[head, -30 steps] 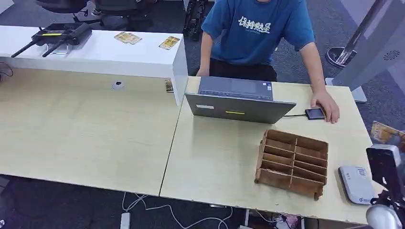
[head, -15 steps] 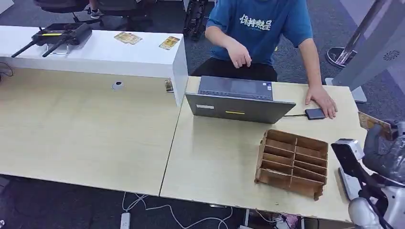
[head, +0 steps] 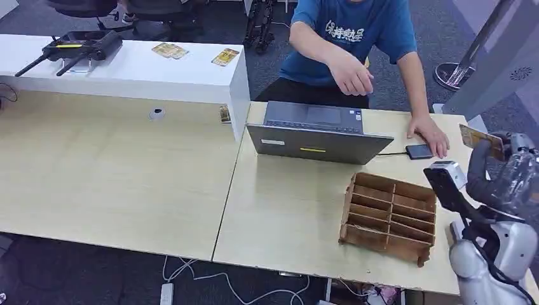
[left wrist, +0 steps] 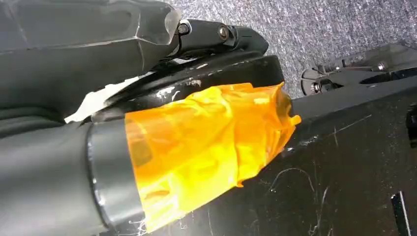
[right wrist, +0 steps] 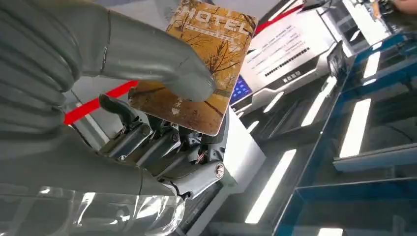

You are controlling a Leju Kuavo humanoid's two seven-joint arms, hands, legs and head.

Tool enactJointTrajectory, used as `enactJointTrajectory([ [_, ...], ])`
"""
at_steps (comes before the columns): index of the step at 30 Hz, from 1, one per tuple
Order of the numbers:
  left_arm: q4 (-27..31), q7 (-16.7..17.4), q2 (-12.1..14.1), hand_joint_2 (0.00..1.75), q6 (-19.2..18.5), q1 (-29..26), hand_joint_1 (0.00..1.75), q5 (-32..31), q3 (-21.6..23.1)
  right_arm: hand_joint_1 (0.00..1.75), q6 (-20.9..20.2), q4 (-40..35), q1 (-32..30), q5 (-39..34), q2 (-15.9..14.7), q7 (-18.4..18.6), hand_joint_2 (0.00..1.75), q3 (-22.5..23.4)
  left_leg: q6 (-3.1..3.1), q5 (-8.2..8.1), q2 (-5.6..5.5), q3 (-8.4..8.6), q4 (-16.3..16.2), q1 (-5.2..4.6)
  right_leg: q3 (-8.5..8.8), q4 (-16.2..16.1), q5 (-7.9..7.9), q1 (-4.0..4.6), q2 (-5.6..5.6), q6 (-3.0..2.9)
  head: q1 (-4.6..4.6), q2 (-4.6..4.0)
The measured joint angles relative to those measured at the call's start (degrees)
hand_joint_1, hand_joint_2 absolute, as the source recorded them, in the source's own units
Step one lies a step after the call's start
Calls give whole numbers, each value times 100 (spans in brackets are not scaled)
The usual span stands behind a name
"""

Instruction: Pass the card to the sensor for recognition and then transmit it.

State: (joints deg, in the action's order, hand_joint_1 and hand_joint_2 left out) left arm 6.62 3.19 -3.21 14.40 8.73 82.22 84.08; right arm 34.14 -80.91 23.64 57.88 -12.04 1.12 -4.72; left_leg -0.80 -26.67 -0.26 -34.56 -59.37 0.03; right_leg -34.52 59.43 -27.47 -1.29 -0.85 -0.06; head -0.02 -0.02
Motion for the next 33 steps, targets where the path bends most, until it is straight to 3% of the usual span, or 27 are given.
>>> enactJointTrajectory([
  [11,0,87,2,0,-9,10,0,-264,0,175,-247,686,1144,525,444,437,175,-747,-1,4,-1,3,0,1,-1,4,1,1,0,-2,0,0],
  [20,0,96,13,0,-24,9,0,-304,0,175,-295,988,1412,605,608,507,175,-999,-1,3,-3,0,0,2,-1,3,1,-1,-1,-1,2,0],
  [33,0,221,15,0,-59,42,0,-452,0,175,-352,1934,1957,944,863,914,175,-1285,-4,6,-4,3,-1,2,-1,4,2,2,-1,-4,2,0],
])
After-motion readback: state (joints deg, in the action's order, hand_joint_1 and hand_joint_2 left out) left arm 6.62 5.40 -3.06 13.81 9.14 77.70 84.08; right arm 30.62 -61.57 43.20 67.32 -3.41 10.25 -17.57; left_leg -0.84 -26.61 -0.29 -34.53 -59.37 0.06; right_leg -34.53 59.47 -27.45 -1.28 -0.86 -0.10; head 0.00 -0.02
